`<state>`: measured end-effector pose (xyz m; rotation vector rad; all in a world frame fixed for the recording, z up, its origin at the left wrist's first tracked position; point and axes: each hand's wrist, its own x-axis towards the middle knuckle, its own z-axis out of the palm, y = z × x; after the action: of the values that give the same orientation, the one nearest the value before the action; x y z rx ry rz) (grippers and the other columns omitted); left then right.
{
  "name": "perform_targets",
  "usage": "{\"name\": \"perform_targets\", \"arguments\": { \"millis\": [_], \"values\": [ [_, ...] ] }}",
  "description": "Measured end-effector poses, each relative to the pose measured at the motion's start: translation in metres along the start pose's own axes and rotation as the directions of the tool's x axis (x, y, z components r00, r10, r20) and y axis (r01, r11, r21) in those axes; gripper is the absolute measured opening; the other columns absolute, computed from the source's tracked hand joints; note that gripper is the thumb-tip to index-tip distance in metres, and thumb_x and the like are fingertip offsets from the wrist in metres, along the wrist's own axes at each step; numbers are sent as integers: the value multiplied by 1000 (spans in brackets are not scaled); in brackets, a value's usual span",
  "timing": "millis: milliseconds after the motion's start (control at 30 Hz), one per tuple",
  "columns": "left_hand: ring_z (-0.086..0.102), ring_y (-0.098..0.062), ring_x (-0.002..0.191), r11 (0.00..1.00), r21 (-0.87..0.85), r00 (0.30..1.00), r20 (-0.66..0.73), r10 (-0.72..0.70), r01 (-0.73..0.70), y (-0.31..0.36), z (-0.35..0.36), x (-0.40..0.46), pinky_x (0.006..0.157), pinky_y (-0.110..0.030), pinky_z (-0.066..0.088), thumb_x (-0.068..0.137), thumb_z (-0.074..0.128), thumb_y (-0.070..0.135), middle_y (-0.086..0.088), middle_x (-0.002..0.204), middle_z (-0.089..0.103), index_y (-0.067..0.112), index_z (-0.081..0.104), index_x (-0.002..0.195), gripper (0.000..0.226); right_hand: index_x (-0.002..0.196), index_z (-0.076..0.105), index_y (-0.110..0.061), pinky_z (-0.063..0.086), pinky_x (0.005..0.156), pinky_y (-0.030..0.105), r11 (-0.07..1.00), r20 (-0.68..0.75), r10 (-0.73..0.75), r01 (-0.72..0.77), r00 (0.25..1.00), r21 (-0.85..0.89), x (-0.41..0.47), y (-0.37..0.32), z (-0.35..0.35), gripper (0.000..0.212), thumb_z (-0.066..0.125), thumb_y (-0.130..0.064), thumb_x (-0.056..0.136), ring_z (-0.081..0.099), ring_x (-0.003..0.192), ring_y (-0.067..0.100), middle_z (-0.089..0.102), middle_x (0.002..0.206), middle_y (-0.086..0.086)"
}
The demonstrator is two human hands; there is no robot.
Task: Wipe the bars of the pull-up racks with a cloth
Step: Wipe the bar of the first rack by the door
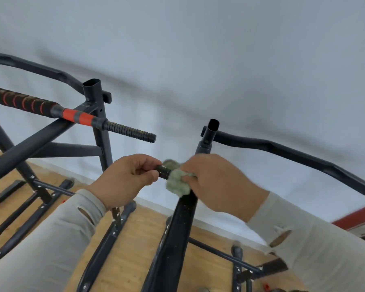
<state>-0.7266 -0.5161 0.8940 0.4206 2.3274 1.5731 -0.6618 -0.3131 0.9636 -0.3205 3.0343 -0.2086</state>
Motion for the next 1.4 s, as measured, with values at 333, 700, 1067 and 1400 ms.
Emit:
{"name": "perform_targets", "arguments": {
  "millis": [333,700,1067,1400],
  "values": [
    [72,-6,86,1000,-15,1000,-26,-6,6,2,2,-2,81,-18,57,95,68,15,4,92,78,26,72,108,18,86,64,-17,52,75,37,994,-66,101,-99,993,39,2,-10,5,22,50,-26,101,63,82,23,66,85,0],
    [73,-10,88,1000,-5,1000,28,-2,2,0,-4,3,88,-28,58,94,69,16,6,93,78,26,73,106,16,102,70,-15,53,87,35,989,-64,-87,78,994,-125,-21,1,9,17,56,-7,96,63,93,19,66,105,-2],
    [74,-13,95,998,-58,999,42,-8,10,-2,-1,5,86,-30,59,95,67,14,1,99,78,21,70,108,15,92,69,-15,55,68,37,992,-283,59,-88,957,-94,-40,1,20,9,61,-12,94,63,78,21,67,90,2],
    [75,-12,92,999,-52,999,37,11,-9,-5,-1,5,86,-30,60,95,67,11,0,96,78,18,68,110,17,99,73,-13,54,76,43,911,-217,-194,94,957,-402,-80,4,40,29,45,-9,93,62,87,26,71,98,4]
  ]
}}
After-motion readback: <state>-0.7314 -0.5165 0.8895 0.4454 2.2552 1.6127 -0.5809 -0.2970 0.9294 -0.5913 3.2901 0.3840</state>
